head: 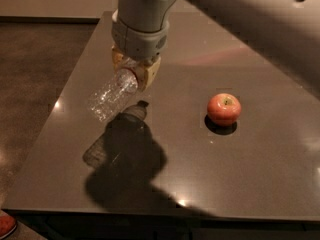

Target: Place water bottle upright

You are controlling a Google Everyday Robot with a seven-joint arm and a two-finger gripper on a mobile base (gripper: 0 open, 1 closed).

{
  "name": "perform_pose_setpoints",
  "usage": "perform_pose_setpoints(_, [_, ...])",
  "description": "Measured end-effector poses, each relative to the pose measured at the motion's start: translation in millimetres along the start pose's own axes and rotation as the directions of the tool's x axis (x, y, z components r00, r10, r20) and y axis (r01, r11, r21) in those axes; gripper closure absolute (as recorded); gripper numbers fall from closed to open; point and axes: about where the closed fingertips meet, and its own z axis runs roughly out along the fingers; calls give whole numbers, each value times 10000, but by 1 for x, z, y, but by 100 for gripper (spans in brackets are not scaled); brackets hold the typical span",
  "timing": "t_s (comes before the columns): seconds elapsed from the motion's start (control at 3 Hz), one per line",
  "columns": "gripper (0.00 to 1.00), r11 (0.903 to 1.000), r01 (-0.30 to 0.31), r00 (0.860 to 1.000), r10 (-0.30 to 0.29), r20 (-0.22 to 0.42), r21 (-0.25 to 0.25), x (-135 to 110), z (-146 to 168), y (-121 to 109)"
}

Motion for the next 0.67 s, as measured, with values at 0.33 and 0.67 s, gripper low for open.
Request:
perform_pose_setpoints(0.33, [100, 9841, 1132, 9936, -1117, -191, 1371, 6, -13, -8])
perform_pose_setpoints(0.67, [100, 9514, 2033, 9775, -1838, -1033, 2314, 16, -24, -12])
